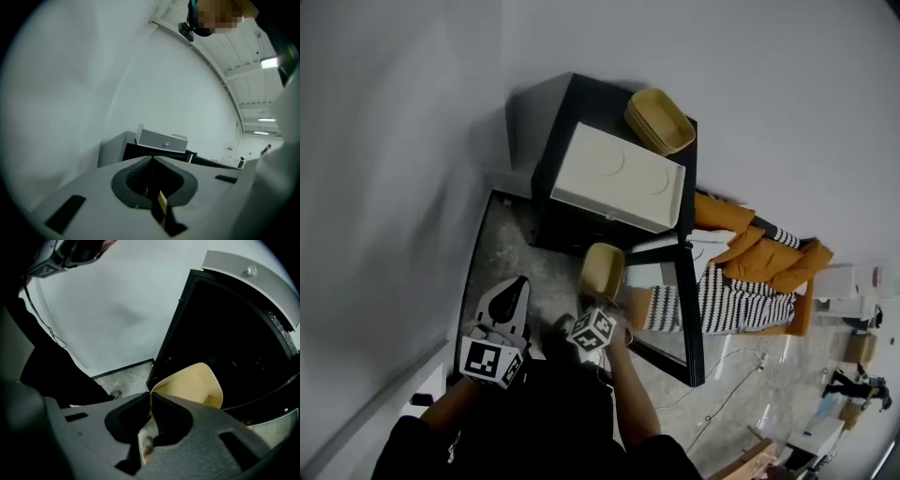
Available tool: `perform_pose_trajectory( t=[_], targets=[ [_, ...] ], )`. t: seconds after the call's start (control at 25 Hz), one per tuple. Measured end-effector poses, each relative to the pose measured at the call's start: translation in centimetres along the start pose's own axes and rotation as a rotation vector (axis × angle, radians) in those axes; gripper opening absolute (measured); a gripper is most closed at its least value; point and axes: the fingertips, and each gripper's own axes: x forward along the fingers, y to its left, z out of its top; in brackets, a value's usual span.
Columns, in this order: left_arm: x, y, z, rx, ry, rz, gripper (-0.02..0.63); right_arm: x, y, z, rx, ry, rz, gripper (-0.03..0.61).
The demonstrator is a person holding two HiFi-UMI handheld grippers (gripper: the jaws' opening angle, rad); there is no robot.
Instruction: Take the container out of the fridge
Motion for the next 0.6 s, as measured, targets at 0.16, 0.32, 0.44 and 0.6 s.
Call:
perform_pose_trajectory(
  t=[0.16, 0.32, 0.44, 0.6],
  targets=[
    [0.9, -2.0, -0.1, 0.017, -0.006, 0.004, 0.005, -1.9, 1.0, -0.9, 0.012, -0.012, 0.052, 0.011],
    [1.0, -3.1, -0.3, 0.038, -0.006, 0.014, 0.005, -3.8, 1.3, -1.3, 0.006, -0.028, 0.065, 0.011],
    [0.8, -2.9, -1.3, 0.050, -0.007, 0.014, 0.005, -5.1, 1.4, -1.3, 0.001, -0.039, 0.061, 0.011],
    [0.5, -2.7, -1.6, 0.065, -0.006, 0.016, 0.005, -6.4, 1.6, -1.0, -0.018, -0.048, 0.063, 0.011]
  ],
)
